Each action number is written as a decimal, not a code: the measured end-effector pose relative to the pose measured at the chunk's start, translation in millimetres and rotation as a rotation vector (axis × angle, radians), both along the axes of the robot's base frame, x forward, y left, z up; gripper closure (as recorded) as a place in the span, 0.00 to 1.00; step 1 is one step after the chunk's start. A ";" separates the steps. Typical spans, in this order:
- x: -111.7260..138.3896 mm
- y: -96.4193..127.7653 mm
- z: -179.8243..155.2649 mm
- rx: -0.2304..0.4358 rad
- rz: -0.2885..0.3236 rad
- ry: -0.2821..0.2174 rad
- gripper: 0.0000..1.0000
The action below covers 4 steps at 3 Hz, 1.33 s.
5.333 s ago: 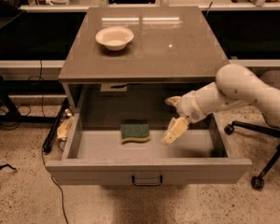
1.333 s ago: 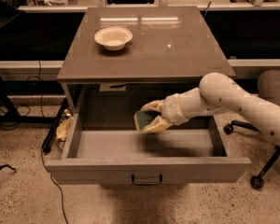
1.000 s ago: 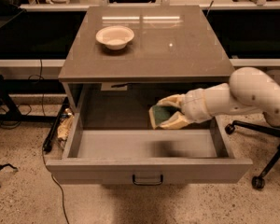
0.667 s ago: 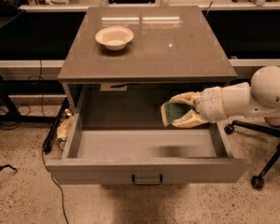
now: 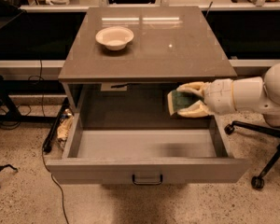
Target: Pick sponge from top drawer and place on counter
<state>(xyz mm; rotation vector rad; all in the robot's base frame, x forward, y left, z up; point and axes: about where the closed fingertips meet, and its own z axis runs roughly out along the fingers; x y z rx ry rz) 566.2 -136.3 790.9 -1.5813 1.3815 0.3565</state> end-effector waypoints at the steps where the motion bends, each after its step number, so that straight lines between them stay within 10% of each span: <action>1: 22.8 -13.3 45.4 0.042 0.001 -0.132 1.00; 2: 61.9 -20.7 88.9 0.081 -0.024 -0.239 1.00; 4: 178.5 22.2 119.6 0.212 -0.082 -0.277 0.97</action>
Offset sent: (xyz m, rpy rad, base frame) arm 0.1247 -0.0224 0.1526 0.1398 -0.3797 -0.0605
